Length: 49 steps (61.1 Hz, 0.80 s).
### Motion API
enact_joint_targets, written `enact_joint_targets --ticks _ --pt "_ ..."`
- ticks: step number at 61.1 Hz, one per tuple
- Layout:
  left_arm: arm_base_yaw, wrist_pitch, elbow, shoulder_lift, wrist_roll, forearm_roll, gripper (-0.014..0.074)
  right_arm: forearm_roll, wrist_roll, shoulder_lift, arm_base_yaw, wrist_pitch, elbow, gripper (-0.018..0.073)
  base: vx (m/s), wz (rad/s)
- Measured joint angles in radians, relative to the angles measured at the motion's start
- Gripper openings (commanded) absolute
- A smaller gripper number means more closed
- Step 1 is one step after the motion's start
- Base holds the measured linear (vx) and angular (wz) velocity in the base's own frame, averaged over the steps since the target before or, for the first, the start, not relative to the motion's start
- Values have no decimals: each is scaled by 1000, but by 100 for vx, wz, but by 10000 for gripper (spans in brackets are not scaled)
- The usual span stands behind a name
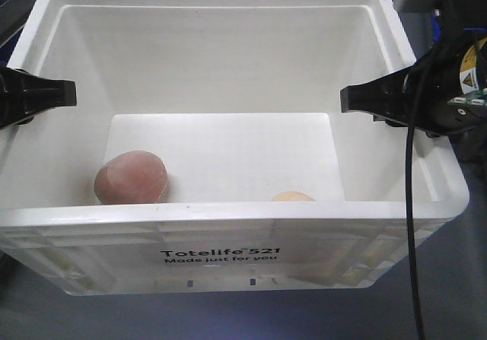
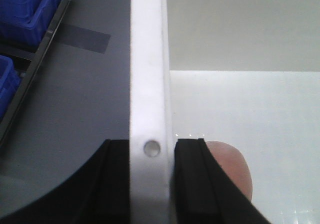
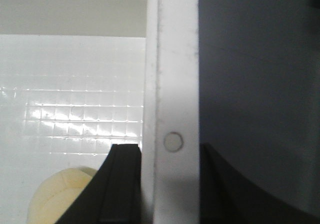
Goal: Place moving items into box and shelve
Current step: 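Hold the tote steady with both grippers as the base aligns with the shelf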
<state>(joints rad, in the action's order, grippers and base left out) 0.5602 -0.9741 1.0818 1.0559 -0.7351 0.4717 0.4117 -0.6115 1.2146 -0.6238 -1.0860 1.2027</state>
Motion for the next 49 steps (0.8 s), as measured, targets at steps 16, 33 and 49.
enact_joint_targets --ticks 16,33,49 --pt "0 0 0 0 0 0 95 0 0 0 0 0 0 85 22 47" --pt "0 1 0 0 0 -1 95 0 0 0 0 -7 0 85 19 57" --pt "0 0 0 1 0 -2 95 -2 0 0 0 -9 0 85 17 66"
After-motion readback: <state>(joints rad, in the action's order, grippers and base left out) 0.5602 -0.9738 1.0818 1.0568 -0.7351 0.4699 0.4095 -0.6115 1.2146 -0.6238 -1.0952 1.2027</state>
